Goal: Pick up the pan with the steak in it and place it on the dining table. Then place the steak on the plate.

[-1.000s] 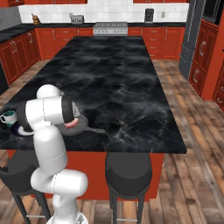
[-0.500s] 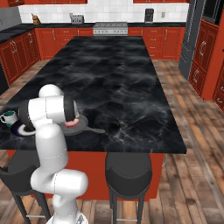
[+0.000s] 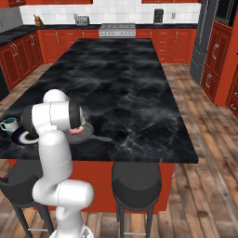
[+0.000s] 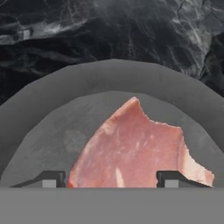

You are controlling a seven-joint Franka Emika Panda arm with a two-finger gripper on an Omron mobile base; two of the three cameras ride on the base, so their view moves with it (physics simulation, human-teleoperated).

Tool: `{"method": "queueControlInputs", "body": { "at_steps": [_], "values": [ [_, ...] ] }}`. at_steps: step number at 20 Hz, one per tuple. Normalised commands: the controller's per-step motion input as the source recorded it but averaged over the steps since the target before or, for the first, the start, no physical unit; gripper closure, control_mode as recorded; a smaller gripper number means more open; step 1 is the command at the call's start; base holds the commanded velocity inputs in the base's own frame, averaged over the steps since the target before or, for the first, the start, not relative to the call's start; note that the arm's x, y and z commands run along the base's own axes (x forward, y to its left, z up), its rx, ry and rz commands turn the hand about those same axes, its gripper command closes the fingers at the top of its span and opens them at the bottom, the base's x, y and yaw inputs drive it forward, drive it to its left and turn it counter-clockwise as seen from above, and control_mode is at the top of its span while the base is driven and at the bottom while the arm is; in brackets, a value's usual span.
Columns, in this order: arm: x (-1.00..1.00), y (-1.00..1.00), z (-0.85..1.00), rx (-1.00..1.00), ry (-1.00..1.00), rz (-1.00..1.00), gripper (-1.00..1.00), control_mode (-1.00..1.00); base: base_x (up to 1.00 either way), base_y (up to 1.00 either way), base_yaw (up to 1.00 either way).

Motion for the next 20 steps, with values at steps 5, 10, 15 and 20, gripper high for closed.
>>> {"method": "queueControlInputs", "body": {
  "at_steps": [5, 10, 15, 20],
  "values": [
    [0.00, 0.00, 0.00, 0.00, 0.00, 0.00, 1.00, -1.00, 0.00, 0.00, 0.00],
    [0.00, 0.11, 0.16, 0.00, 0.00, -0.07, 1.00, -1.00, 0.00, 0.00, 0.00],
    [-0.04, 0.27, 0.48, 0.00, -0.03, -0.07, 1.00, -1.00, 0.00, 0.00, 0.00],
    [-0.25, 0.45, 0.58, 0.00, -0.07, -0.04, 1.00, -1.00, 0.00, 0.00, 0.00]
  ]
}}
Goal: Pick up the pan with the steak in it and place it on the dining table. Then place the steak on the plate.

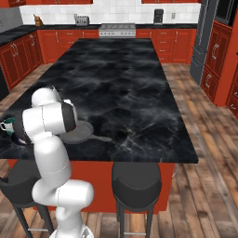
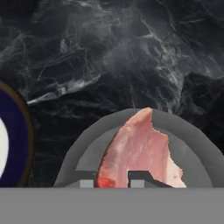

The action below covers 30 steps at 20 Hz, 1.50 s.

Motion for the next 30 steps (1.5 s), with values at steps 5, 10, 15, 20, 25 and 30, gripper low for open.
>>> {"method": "queueControlInputs", "body": {
  "at_steps": [5, 10, 15, 20, 25, 30],
  "values": [
    [-0.58, 0.26, 0.30, 0.05, -0.05, 0.06, 1.00, -1.00, 0.00, 0.00, 0.00],
    [-0.46, 0.45, 0.15, 0.03, -0.02, 0.06, 1.00, -1.00, 0.00, 0.00, 0.00],
    [-0.21, 0.72, 0.02, 0.00, 0.00, 0.01, 1.00, -1.00, 0.00, 0.00, 0.00],
    [-0.07, 0.85, -0.09, -0.01, 0.00, 0.00, 1.00, -1.00, 0.00, 0.00, 0.00],
    [-0.04, 0.34, -0.05, -0.02, 0.00, 0.00, 1.00, -1.00, 0.00, 0.00, 0.00],
    [0.00, 0.07, -0.13, -0.02, 0.00, 0.00, 1.00, -1.00, 0.00, 0.00, 0.00]
  ]
}}
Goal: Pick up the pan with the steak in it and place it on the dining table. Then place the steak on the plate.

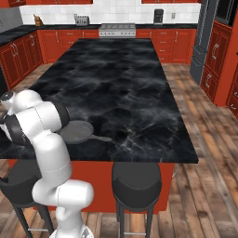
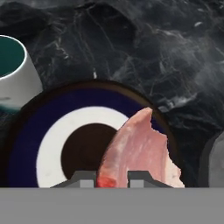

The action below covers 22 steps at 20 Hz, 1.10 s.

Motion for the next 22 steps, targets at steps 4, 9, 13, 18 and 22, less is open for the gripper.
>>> {"method": "queueControlInputs", "body": {
  "at_steps": [4, 9, 13, 18, 22],
  "values": [
    [0.00, 0.16, -0.25, -0.05, 0.00, 0.00, 1.00, -1.00, 0.00, 0.00, 0.00],
    [0.00, 0.14, -0.28, -0.03, 0.00, -0.01, 1.00, -1.00, 0.00, 0.00, 0.00],
    [0.00, 0.14, -0.27, -0.02, 0.00, -0.01, 1.00, -1.00, 0.00, 0.00, 0.00],
    [0.00, 0.08, -0.15, -0.01, 0.00, -0.01, 1.00, -1.00, 0.00, 0.00, 0.00],
    [0.26, 0.03, -0.05, 0.00, -0.01, 0.00, 1.00, -1.00, 0.00, 0.00, 0.00]
  ]
}}
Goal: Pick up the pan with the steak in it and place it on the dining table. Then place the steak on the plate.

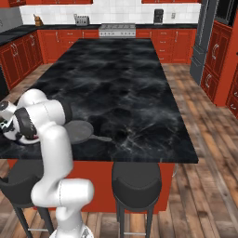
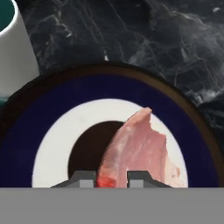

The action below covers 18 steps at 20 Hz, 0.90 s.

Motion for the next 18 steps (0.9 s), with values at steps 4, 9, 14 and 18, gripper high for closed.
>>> {"method": "queueControlInputs", "body": {
  "at_steps": [4, 9, 14, 18],
  "values": [
    [0.39, 0.13, -0.10, 0.00, -0.03, -0.03, 1.00, -1.00, 0.00, 0.00, 0.00],
    [0.04, 0.01, -0.01, 0.00, 0.00, 0.00, 1.00, -1.00, 0.00, 0.00, 0.00],
    [0.00, 0.00, 0.00, 0.00, 0.00, 0.00, -1.00, -1.00, 0.00, 0.00, 0.00],
    [0.00, 0.00, 0.00, 0.00, 0.00, 0.00, -1.00, -1.00, 0.00, 0.00, 0.00]
  ]
}}
